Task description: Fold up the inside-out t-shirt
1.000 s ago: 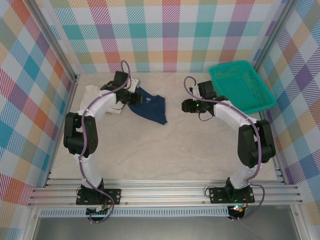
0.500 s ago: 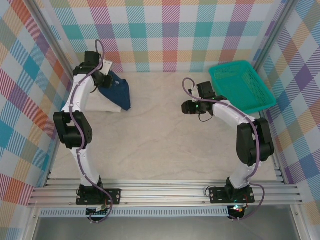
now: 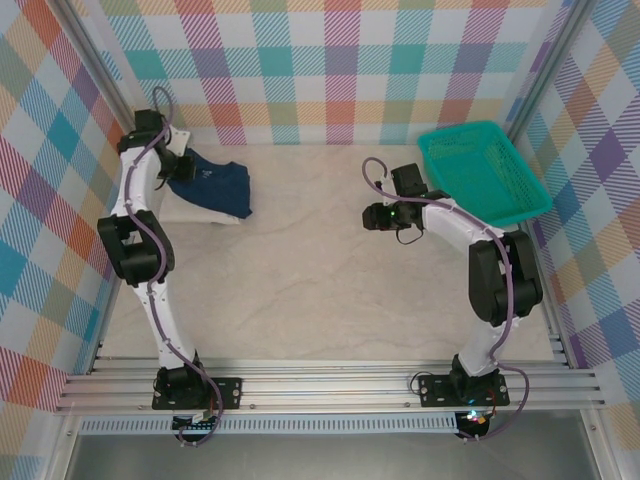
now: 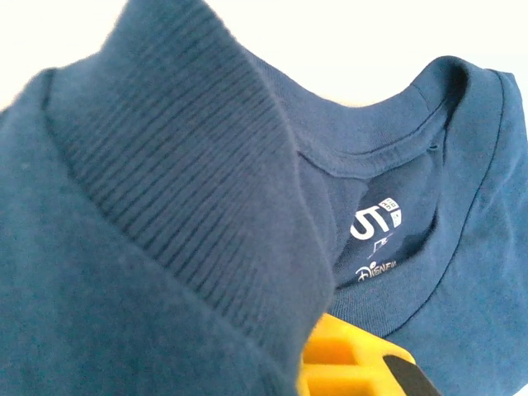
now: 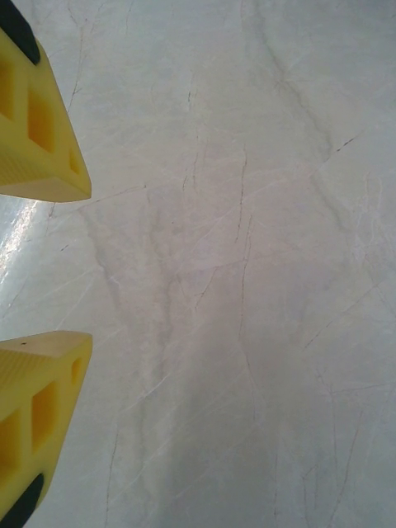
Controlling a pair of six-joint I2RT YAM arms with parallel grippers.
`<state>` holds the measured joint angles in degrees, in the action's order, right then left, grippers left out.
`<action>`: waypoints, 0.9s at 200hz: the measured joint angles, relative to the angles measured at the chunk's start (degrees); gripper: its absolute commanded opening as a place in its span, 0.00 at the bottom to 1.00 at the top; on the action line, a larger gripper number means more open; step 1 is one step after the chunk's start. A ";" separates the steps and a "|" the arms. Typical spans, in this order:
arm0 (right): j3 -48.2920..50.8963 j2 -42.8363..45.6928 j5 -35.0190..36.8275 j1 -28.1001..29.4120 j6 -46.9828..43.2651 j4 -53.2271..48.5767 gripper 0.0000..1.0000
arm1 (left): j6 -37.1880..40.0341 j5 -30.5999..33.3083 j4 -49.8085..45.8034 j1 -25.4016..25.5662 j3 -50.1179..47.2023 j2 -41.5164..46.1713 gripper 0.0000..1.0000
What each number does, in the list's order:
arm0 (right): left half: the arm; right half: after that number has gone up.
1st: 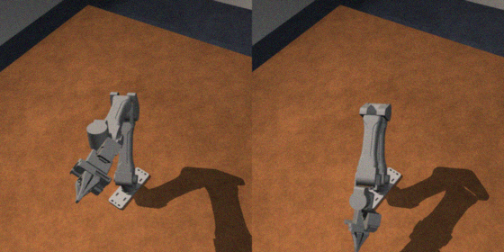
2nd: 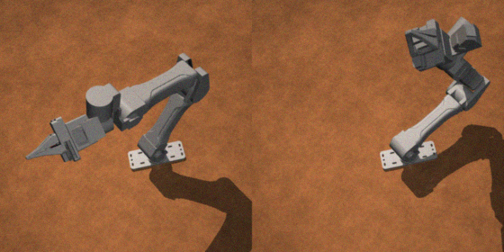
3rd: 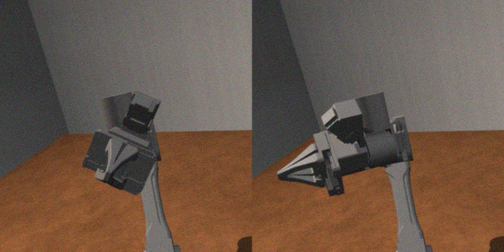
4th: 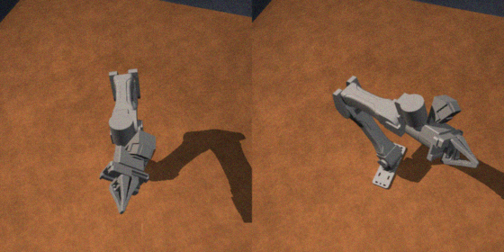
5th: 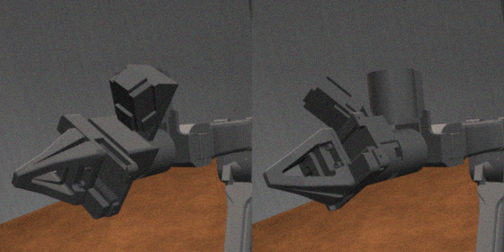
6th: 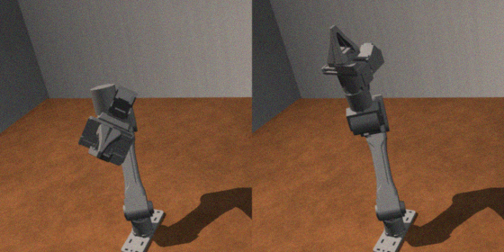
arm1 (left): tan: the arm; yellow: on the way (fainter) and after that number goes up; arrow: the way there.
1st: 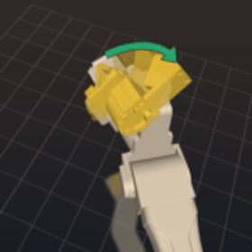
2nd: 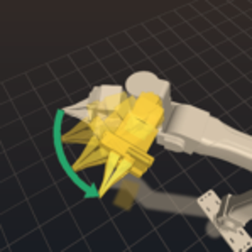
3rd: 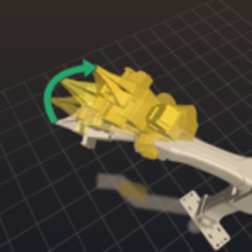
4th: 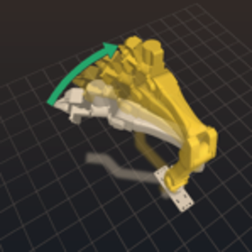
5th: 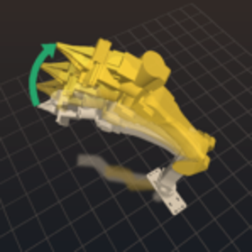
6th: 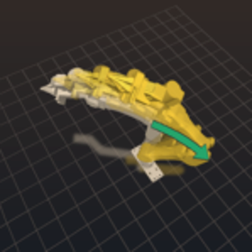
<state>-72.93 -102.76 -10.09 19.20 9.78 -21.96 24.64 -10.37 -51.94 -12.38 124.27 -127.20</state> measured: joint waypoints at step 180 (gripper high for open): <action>4.55 10.03 8.87 0.17 -0.24 -2.64 0.63 | -18.43 26.80 3.74 -1.09 -0.31 -4.48 0.88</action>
<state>-68.38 -92.73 -1.21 19.38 9.54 -24.60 6.22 16.43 -48.21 -13.47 123.96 -131.68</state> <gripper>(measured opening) 0.554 0.874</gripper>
